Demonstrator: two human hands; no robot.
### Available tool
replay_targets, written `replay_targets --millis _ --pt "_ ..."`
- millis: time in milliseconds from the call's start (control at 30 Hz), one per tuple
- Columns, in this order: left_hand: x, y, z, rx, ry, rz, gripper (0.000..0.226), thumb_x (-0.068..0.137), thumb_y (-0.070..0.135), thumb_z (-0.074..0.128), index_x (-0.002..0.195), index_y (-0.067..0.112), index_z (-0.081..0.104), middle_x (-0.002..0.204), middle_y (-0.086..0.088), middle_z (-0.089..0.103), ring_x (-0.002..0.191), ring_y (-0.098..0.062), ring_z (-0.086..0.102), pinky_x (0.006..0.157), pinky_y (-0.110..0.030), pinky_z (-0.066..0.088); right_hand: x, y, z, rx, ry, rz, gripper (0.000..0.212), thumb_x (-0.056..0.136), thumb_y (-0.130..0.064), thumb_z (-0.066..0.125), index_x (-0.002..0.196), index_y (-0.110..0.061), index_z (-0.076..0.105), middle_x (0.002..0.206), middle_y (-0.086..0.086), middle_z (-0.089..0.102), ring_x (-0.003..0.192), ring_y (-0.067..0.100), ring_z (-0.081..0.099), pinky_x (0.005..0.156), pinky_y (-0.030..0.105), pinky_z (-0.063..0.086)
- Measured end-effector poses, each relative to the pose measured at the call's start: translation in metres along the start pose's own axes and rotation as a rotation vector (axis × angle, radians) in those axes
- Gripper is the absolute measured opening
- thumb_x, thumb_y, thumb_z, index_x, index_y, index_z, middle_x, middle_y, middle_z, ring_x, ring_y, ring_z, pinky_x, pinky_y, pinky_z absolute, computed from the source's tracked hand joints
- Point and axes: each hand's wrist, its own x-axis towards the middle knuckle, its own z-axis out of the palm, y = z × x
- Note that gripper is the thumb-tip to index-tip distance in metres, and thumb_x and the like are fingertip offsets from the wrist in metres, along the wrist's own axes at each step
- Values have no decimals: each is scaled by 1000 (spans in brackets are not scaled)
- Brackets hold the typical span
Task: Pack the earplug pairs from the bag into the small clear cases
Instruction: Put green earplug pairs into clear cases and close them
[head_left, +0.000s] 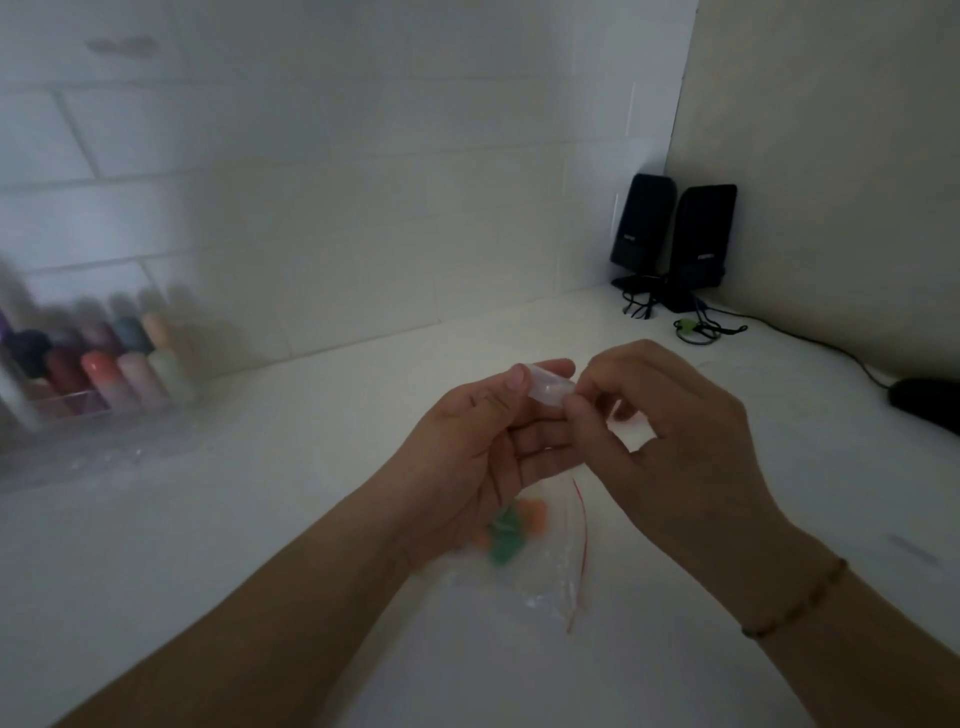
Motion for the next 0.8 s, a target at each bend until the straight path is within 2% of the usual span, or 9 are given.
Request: replay_targets --millis 233,333,433,533,600,667,700,733,800 --pt "-1 -2 -4 47 -39 -4 53 97 32 43 130 -8 50 118 -25 63 108 -33 60 96 -39 52 -2 -7 3 -67 40 31 18 89 -18 54 76 -9 62 80 -11 54 62 10 53 57 22 45" --pt "0 -2 -7 66 -81 -24 52 95 33 46 127 -7 54 119 -27 61 109 -34 60 97 -41 51 -1 -8 5 -64 57 52 18 90 -18 53 76 -9 60 75 -5 54 62 6 47 57 16 41" --pt "-2 3 -10 125 -158 -67 37 94 29 49 113 1 66 105 -23 65 94 -30 64 87 -37 54 -1 -5 2 58 77 133 13 91 -21 55 84 -13 61 76 -5 56 67 7 51 60 15 42" --pt "-3 7 -10 240 -233 -112 27 93 21 52 108 2 65 92 -17 65 82 -24 64 77 -31 54 -1 -6 -3 119 24 141 20 92 -27 53 104 -16 65 85 -6 61 76 9 58 63 23 48" --pt "1 10 -12 166 -168 -102 30 89 18 48 109 3 64 87 -16 65 77 -25 61 72 -31 54 -1 -8 -6 195 1 135 20 91 -26 54 106 -17 64 88 -5 61 79 10 59 62 24 49" --pt "6 17 -20 3 -44 -73 32 84 18 44 109 4 60 80 -13 63 71 -24 56 67 -30 52 1 -8 -12 263 29 193 9 86 -23 57 92 -21 63 79 -2 62 72 13 58 56 20 48" --pt "7 22 -26 -83 20 -57 32 82 18 43 106 5 58 77 -11 61 68 -22 54 65 -29 51 2 -5 -16 264 11 238 4 83 -21 60 81 -23 63 70 0 62 64 14 56 52 17 45" --pt "8 26 -32 -161 81 -41 31 81 18 41 103 6 57 76 -10 58 66 -20 53 64 -29 50 3 -1 -20 234 -70 288 10 80 -20 62 72 -26 63 60 -2 60 55 12 54 48 13 42" --pt "9 32 -44 -286 180 -11 29 82 21 38 99 6 57 77 -10 56 63 -20 51 64 -29 48 2 8 -25 139 -412 365 14 77 -24 67 64 -27 68 49 -6 57 43 4 47 46 10 39"
